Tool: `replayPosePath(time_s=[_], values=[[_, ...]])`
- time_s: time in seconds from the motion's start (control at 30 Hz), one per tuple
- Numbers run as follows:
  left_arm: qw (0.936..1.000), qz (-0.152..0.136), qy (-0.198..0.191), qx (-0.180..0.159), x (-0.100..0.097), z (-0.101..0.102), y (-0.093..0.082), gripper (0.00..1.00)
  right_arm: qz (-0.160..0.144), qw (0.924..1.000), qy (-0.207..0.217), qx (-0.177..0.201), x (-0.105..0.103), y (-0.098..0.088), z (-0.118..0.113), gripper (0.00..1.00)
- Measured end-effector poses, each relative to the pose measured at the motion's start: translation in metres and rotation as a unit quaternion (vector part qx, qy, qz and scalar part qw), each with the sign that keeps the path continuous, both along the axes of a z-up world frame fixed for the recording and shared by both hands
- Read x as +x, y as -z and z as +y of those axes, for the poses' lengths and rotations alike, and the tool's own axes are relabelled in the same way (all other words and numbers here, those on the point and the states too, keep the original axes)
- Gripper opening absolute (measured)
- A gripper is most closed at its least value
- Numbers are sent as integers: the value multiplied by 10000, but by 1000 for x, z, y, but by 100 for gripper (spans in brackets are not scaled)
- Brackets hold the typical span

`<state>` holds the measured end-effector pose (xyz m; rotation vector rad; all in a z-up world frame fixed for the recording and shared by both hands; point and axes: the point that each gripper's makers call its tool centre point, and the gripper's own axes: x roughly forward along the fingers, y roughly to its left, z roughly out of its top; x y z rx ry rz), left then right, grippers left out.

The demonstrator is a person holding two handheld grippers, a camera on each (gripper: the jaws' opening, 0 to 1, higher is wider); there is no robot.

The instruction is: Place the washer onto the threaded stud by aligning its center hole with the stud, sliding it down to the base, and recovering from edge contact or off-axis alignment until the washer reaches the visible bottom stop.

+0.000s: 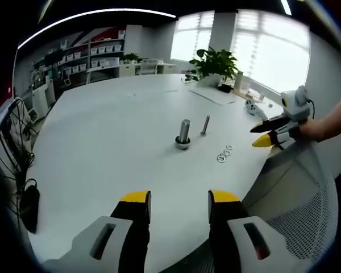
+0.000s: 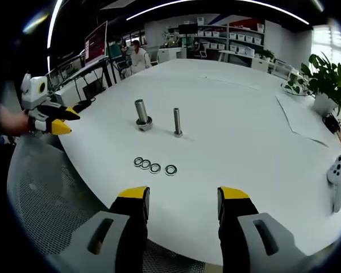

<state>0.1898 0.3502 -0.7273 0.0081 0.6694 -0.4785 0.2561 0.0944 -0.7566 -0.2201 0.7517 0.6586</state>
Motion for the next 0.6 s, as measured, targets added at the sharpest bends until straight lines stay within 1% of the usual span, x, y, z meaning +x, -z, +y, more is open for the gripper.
replayPosePath(time_s=[0.3,0.6], values=[[9999,-73,-61,-57,1,2,-2,39,27,10000,-15,-43,-1,2,0,51],[9998,-146,131,58,-1,-3,-2,38,48,9999,-37,-84,-3,2,1,51]])
